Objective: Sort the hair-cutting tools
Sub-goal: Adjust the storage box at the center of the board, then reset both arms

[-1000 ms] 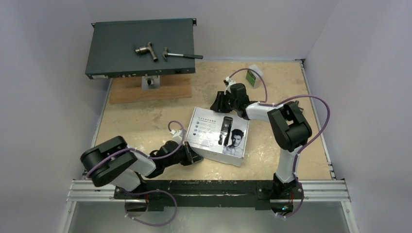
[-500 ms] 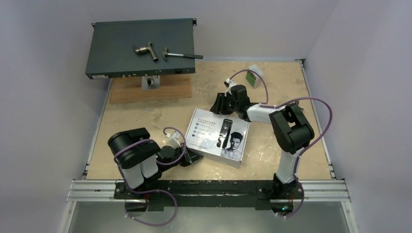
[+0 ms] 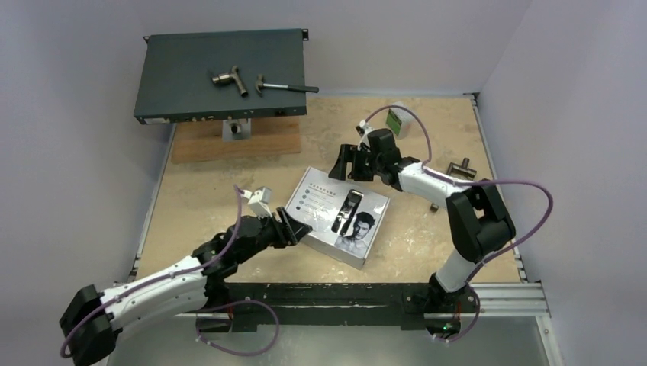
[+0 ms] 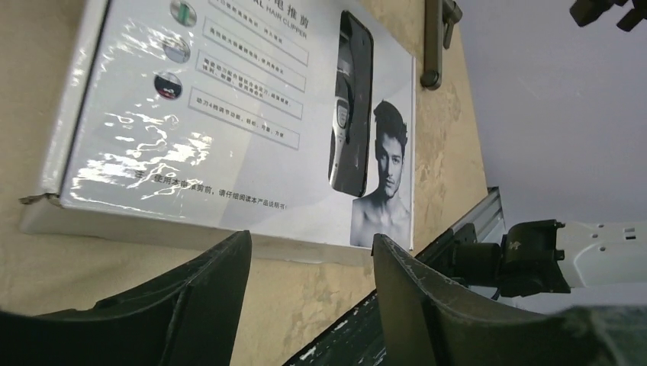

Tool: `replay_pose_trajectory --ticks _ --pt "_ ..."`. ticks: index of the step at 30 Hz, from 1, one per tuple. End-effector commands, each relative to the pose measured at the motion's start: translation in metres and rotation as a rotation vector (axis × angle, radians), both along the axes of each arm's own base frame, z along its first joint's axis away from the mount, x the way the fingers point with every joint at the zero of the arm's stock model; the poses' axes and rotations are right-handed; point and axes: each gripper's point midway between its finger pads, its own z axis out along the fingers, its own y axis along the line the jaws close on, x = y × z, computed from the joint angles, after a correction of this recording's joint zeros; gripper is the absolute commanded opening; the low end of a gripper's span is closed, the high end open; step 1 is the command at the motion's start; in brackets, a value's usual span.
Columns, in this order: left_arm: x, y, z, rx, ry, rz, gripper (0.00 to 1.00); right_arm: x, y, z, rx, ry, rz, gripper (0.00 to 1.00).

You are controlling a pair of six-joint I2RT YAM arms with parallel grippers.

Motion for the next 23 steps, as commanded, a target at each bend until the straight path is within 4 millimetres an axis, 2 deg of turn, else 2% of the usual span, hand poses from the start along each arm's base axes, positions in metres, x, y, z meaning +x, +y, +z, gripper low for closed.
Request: replay_pose_trajectory --ticks 1,5,6,7,8,10,14,17,18,23 --pt "-0.008 0.052 -0.007 0.274 0.028 0.080 0.60 0.004 -0.022 0.063 0.030 -0.108 -0.087 0.76" --pt "-0.009 0.091 0.018 0.343 -0.016 0.185 0.67 -0.006 -0.050 0.095 0.003 -0.204 -0.173 0.78" --pt "-0.009 0.103 0.022 0.362 -0.023 0.220 0.79 -0.011 -0.056 0.100 -0.002 -0.223 -0.188 0.78" --pt "-0.008 0.115 0.029 0.378 -0.039 0.264 0.82 -0.018 -0.064 0.109 -0.005 -0.256 -0.200 0.78" --pt "-0.006 0.128 0.033 0.402 -0.052 0.312 0.90 -0.023 -0.072 0.113 -0.020 -0.283 -0.212 0.78" --pt "-0.003 0.157 0.038 0.463 -0.068 0.432 0.99 -0.036 -0.087 0.112 -0.048 -0.309 -0.239 0.79" --pt "-0.002 0.198 0.040 0.614 -0.031 0.608 1.00 -0.056 -0.123 0.105 -0.130 -0.369 -0.333 0.80" --pt "-0.002 0.205 0.045 0.666 0.027 0.675 1.00 -0.067 -0.134 0.113 -0.092 -0.415 -0.385 0.82" --pt "-0.001 0.202 0.046 0.675 0.035 0.673 1.00 -0.071 -0.138 0.116 -0.078 -0.429 -0.405 0.86" --pt "0.004 0.183 0.044 0.647 0.032 0.603 1.00 -0.079 -0.155 0.137 -0.034 -0.482 -0.502 0.89"
